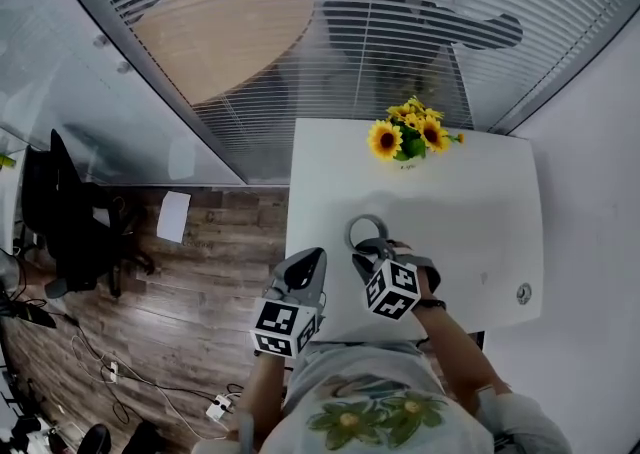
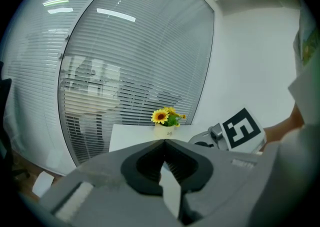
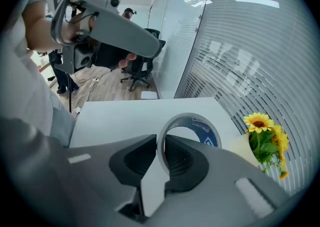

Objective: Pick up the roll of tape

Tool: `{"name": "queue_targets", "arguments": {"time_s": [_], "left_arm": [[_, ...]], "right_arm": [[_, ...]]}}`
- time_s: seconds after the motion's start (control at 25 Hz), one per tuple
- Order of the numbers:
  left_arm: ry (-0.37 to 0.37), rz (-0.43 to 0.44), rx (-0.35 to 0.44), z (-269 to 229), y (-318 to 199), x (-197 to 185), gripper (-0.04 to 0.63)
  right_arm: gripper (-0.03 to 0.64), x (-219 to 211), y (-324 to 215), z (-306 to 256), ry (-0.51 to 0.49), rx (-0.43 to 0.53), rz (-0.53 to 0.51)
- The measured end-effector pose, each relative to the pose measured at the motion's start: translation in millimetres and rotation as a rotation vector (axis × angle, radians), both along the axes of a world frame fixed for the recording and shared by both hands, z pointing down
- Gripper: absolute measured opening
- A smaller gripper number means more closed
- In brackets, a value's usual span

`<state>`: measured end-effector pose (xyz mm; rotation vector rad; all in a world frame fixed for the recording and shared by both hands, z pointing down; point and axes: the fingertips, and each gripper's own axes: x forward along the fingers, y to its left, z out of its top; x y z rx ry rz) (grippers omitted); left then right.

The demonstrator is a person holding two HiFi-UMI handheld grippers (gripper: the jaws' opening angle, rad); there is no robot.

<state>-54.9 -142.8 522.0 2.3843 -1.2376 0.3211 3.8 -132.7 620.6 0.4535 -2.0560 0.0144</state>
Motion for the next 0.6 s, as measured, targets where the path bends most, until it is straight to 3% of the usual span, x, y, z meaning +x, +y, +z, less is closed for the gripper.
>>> {"name": "queue_targets", "arguments": {"time_s": [0.2,0.6], "left_arm": [[-0.004,-0.007,0.010,-3,6,-2,0.003],[-0.012,-0.017,0.025,-10,16,-4,0.003]], "right_arm": [[0.055,2,6,-9,-0.037,0.006,0.028],[0.055,8,19,-23,-0.184,-0.072,0.128]]}}
